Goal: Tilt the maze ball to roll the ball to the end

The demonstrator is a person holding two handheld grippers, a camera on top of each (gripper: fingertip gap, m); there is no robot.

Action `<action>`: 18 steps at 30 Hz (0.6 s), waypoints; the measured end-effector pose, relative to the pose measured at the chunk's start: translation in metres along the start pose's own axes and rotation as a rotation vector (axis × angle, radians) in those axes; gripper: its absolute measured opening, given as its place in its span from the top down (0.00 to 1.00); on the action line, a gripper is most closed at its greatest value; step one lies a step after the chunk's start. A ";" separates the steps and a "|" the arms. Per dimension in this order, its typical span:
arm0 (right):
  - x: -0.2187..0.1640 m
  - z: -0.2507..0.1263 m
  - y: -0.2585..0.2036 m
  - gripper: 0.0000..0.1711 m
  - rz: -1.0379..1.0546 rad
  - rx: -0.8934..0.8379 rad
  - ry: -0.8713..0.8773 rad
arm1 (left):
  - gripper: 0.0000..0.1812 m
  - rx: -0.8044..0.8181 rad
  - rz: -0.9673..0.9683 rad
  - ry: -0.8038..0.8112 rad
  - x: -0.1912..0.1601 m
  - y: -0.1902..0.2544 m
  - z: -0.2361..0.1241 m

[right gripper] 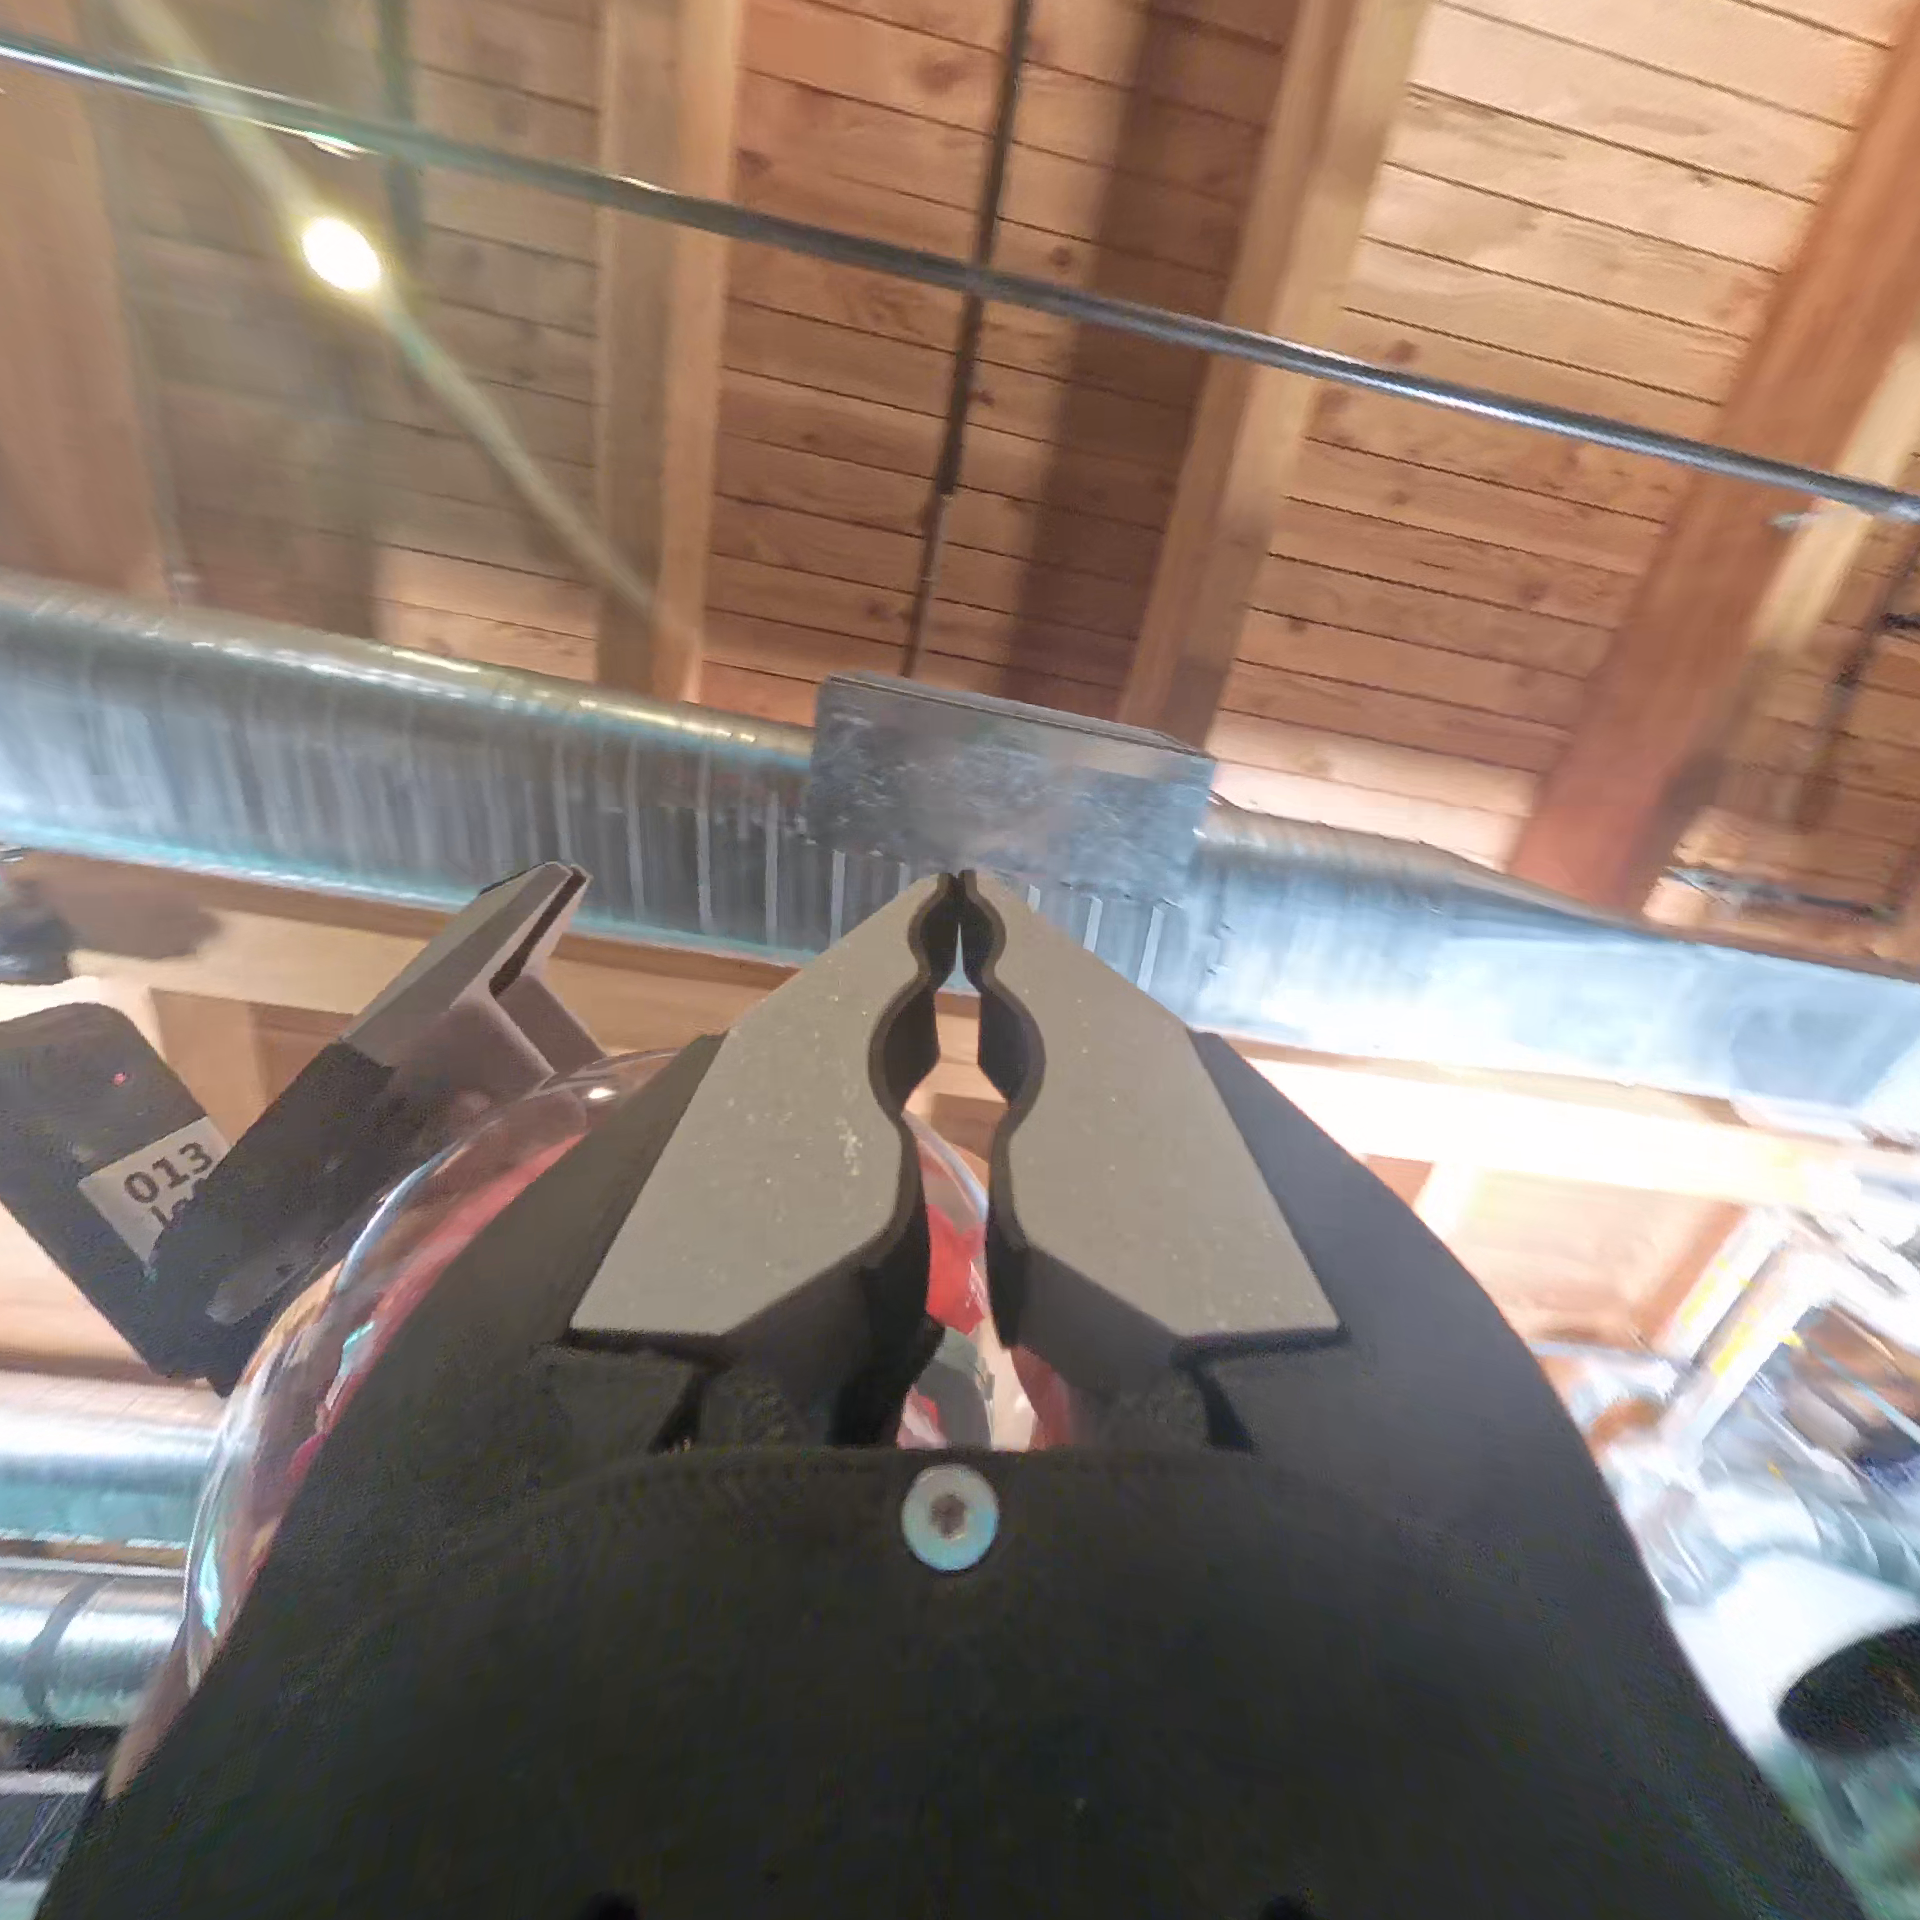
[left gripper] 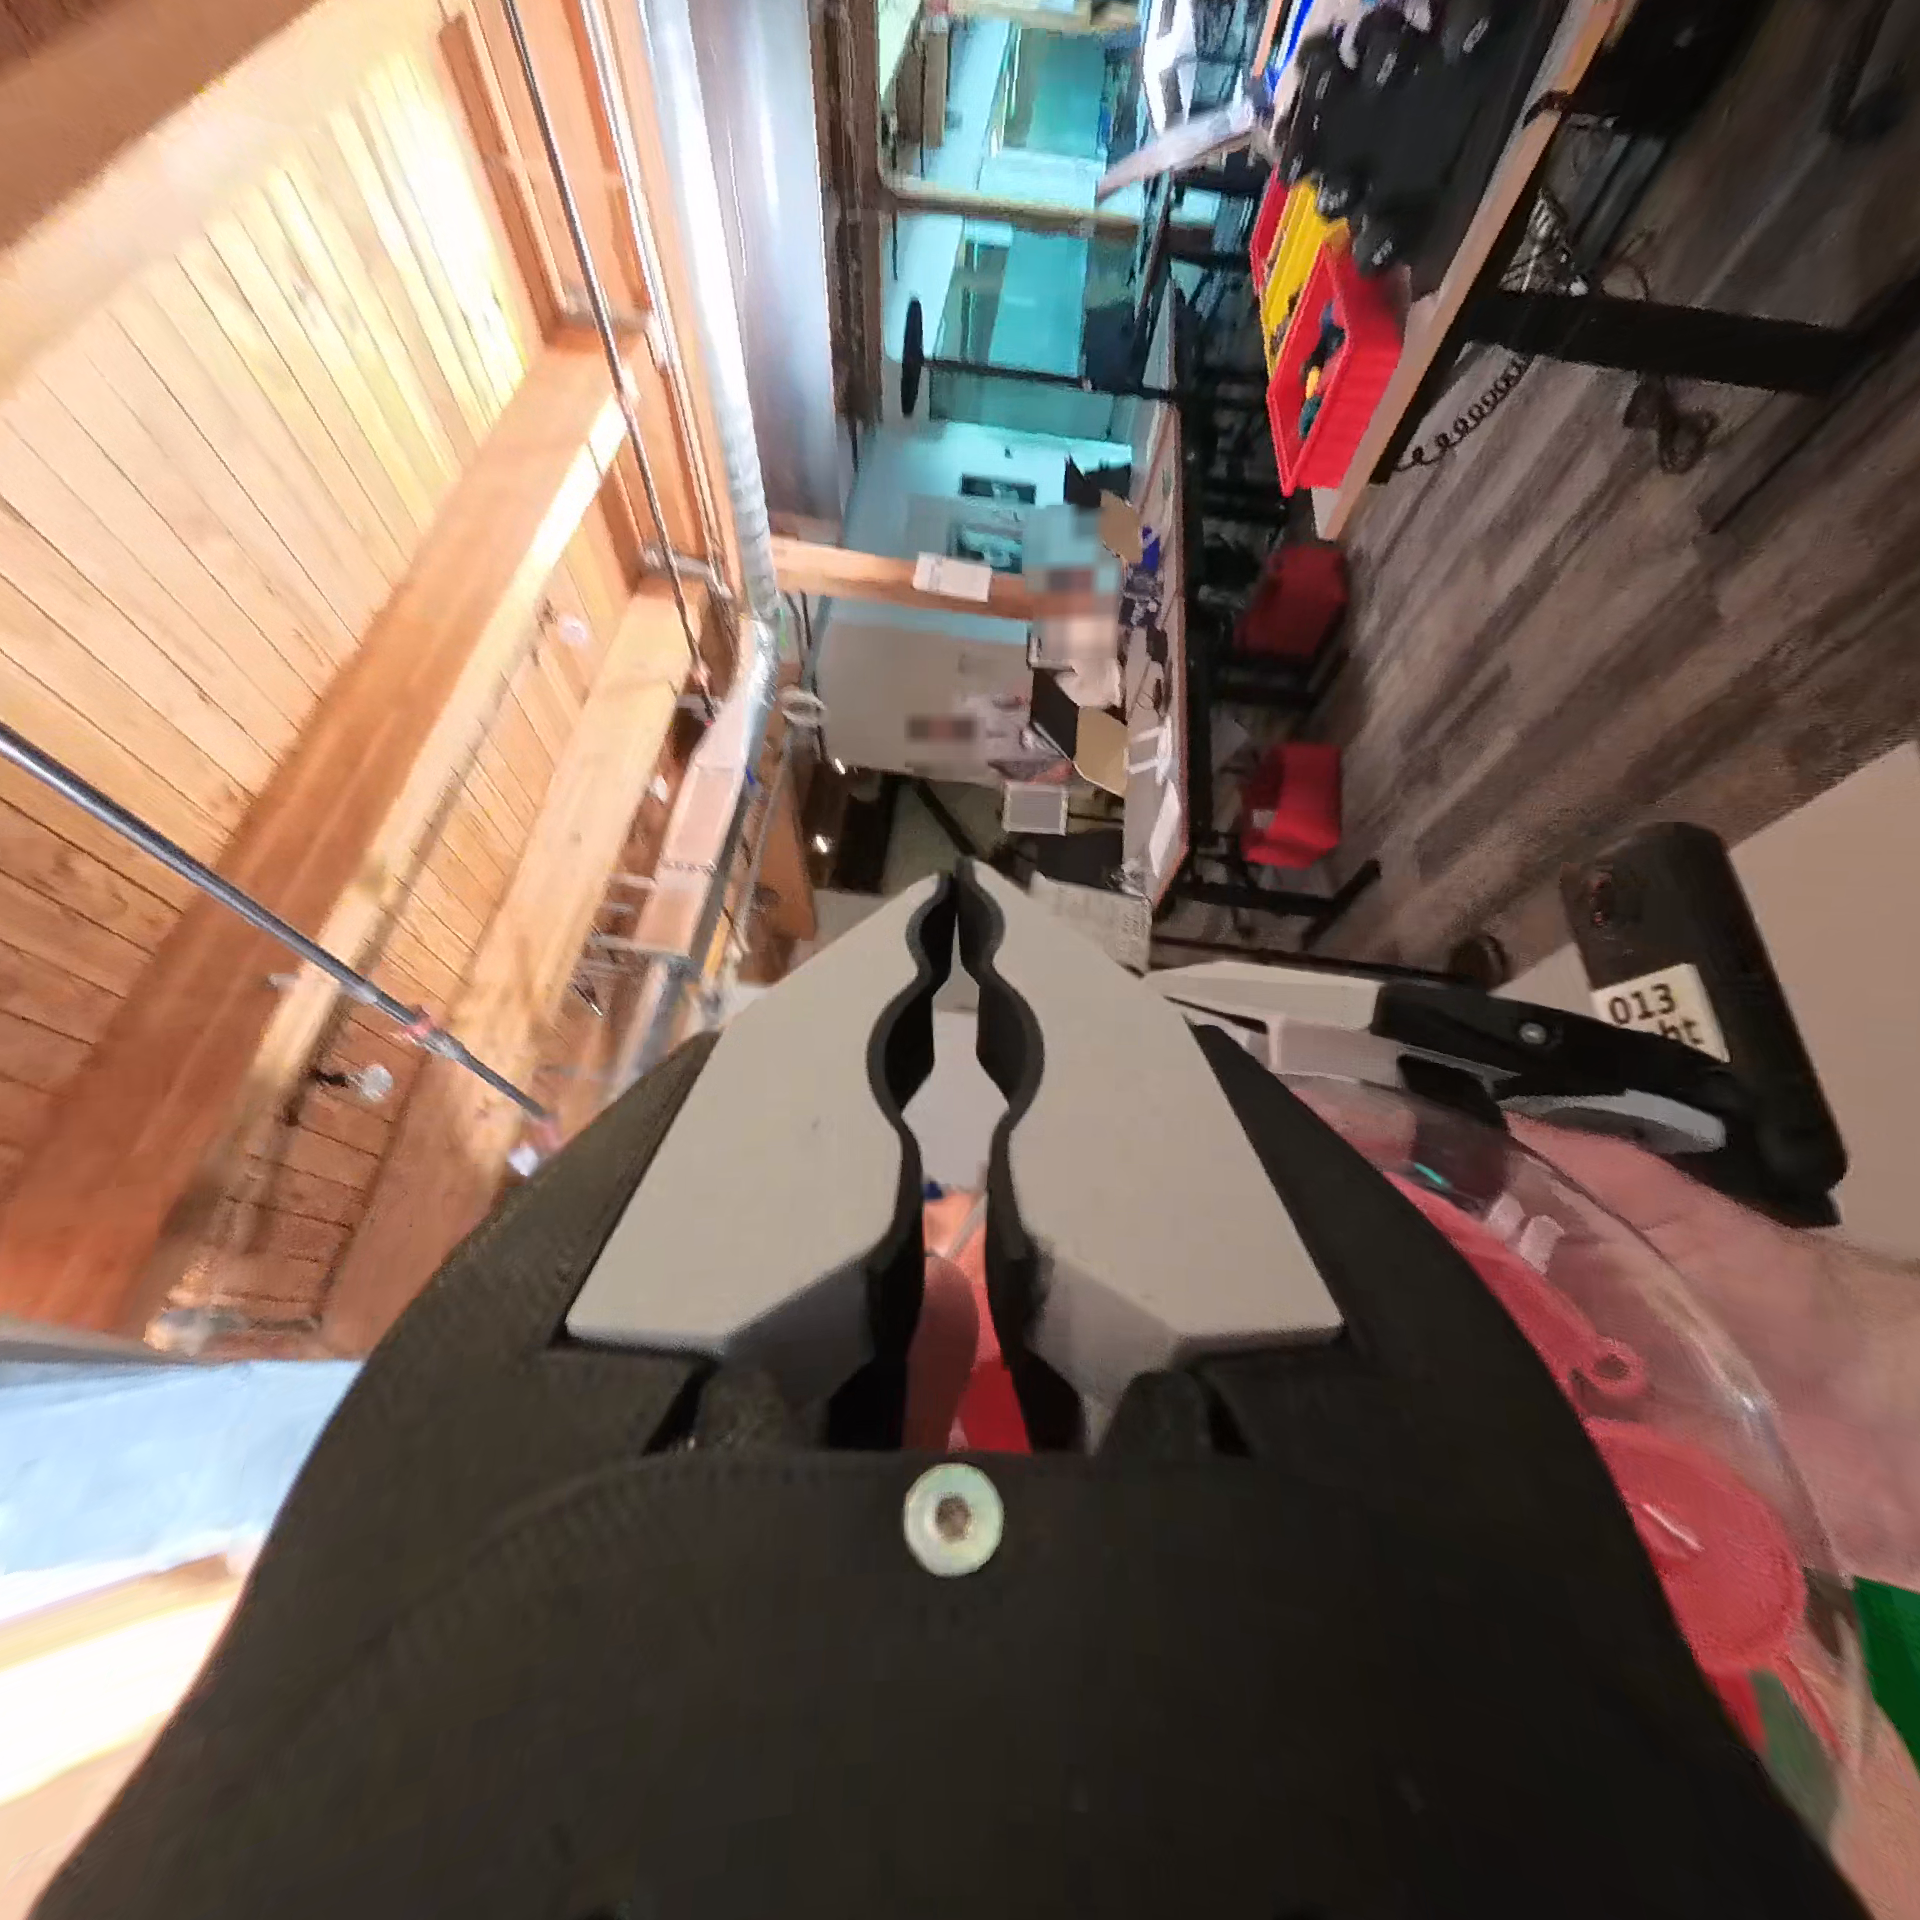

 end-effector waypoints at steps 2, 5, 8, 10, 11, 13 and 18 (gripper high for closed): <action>-0.007 -0.025 0.024 1.00 0.034 -0.079 -0.021 | 1.00 -0.037 -0.074 -0.082 -0.031 0.006 0.021; -0.006 -0.060 0.052 1.00 0.058 -0.144 0.003 | 1.00 -0.124 -0.079 -0.139 -0.063 0.033 0.048; 0.001 -0.074 0.059 1.00 0.060 -0.115 0.019 | 1.00 -0.120 0.011 -0.114 -0.060 0.060 0.052; 0.008 -0.075 0.059 1.00 0.047 -0.086 0.017 | 1.00 -0.087 0.046 -0.093 -0.055 0.067 0.051; 0.011 -0.075 0.061 1.00 0.038 -0.082 0.008 | 1.00 -0.079 0.041 -0.090 -0.054 0.068 0.052; 0.015 -0.082 0.068 1.00 0.005 -0.104 -0.012 | 1.00 -0.075 -0.010 -0.093 -0.064 0.069 0.059; 0.026 -0.115 0.078 1.00 -0.084 -0.134 -0.071 | 1.00 -0.064 -0.314 -0.028 -0.123 0.069 0.072</action>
Point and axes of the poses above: each gripper's, where its closed fingertips meet, z out along the fingers, x out of its top, y = z × x across the jaws, the point moved 4 cm from there along -z, back along the fingers, and after that the axes turned 3 degrees about -z, right-handed, at the moved point
